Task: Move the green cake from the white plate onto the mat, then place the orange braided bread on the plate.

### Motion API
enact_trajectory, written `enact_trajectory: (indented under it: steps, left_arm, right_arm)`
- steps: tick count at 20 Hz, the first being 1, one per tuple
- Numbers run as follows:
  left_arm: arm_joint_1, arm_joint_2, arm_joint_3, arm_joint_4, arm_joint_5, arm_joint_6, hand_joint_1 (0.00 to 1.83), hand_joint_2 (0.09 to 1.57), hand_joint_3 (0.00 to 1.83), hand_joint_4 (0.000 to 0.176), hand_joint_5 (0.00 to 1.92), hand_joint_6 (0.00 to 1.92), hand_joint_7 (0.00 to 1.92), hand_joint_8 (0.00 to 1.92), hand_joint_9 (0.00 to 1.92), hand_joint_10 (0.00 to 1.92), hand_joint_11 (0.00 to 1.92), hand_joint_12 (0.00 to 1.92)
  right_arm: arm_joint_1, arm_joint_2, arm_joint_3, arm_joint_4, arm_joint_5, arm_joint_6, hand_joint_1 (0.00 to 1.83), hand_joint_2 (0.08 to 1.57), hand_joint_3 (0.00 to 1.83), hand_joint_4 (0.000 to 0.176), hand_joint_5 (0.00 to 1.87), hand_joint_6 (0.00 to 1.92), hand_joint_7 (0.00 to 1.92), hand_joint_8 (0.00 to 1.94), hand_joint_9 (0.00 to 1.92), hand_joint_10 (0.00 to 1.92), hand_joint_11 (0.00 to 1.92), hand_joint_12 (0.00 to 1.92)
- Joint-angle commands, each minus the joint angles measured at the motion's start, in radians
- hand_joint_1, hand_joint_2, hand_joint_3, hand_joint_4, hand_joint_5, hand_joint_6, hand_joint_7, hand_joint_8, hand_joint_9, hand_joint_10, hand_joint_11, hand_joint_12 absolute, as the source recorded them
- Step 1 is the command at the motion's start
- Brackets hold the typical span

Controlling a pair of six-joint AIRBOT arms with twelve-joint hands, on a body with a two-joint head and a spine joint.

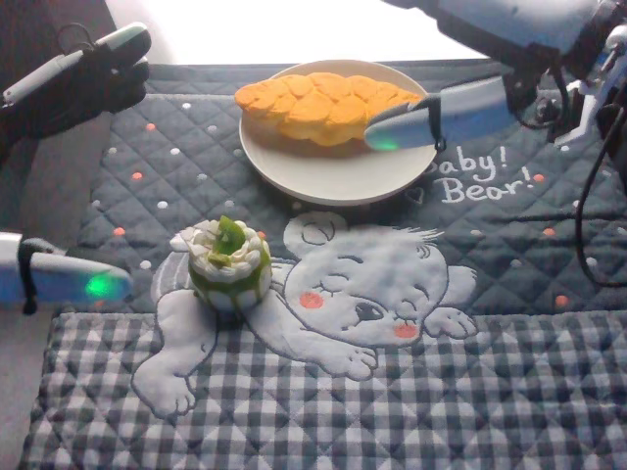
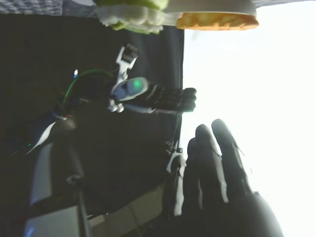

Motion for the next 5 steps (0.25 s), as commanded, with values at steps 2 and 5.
enact_trajectory:
  steps: [2,5]
  left_arm:
    - [0.003,0.013,-0.005,-0.044,-0.152,0.002,0.82,0.73,0.0,0.096,0.02,0.0,0.16,0.01,0.28,0.02,0.0,0.65]
    - [0.008,0.015,-0.009,-0.058,-0.167,0.006,0.82,0.72,0.0,0.115,0.01,0.0,0.12,0.0,0.26,0.0,0.0,0.73]
  right_arm:
    - [-0.044,0.051,-0.022,0.083,0.211,-0.015,0.66,1.08,0.01,0.0,0.05,0.0,0.09,0.0,0.17,0.0,0.13,0.25]
    - [-0.118,0.096,-0.055,0.158,0.311,-0.016,0.58,1.11,0.0,0.0,0.16,0.01,0.14,0.01,0.17,0.0,0.06,0.22]
